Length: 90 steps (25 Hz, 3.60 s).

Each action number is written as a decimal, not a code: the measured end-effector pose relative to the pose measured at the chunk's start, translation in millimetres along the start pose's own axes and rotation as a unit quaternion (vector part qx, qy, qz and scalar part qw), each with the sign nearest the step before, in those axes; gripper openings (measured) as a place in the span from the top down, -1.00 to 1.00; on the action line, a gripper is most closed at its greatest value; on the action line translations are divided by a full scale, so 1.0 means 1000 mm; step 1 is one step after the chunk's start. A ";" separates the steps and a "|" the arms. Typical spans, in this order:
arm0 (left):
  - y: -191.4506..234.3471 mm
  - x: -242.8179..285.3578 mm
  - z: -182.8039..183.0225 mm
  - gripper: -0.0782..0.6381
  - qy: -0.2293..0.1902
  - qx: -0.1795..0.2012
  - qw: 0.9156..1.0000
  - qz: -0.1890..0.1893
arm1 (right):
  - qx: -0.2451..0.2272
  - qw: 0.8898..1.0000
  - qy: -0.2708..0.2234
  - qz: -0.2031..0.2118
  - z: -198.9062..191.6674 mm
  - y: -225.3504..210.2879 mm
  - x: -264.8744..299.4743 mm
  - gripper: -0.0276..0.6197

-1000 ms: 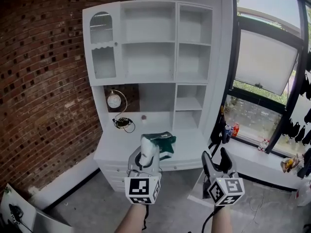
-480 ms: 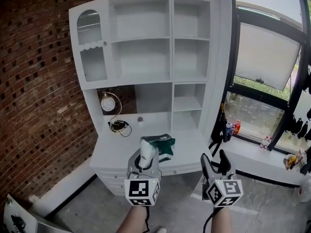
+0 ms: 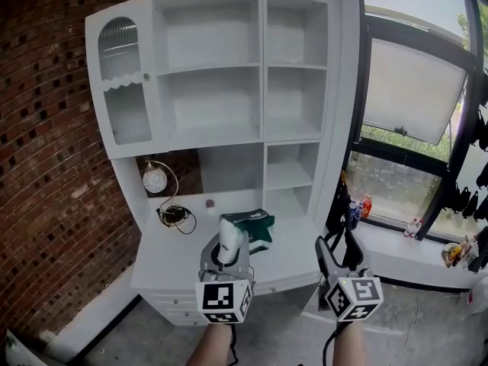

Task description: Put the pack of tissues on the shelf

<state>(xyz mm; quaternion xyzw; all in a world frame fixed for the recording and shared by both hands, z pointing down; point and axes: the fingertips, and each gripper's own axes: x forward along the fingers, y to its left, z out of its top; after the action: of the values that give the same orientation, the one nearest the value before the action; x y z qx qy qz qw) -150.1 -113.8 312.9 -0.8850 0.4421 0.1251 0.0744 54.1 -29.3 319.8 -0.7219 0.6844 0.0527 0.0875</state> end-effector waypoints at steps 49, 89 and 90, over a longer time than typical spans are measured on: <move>-0.034 0.223 -0.102 0.49 0.045 0.011 0.996 0.075 | 0.033 0.993 0.062 0.100 -0.089 -0.163 0.207 -0.03; -0.017 0.383 -0.156 0.49 0.000 -0.295 0.954 -0.049 | 0.146 0.957 0.088 0.234 -0.124 -0.138 0.371 -0.03; -0.018 0.383 -0.160 0.49 0.000 -0.310 0.950 -0.050 | 0.151 0.954 0.090 0.243 -0.126 -0.136 0.372 -0.03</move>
<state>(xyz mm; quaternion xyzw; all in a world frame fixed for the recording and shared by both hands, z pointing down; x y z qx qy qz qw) 110.5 -434.8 355.9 -0.8855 0.3370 0.2516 -0.1974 205.8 -412.3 377.1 -0.5135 0.8444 -0.0966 0.1183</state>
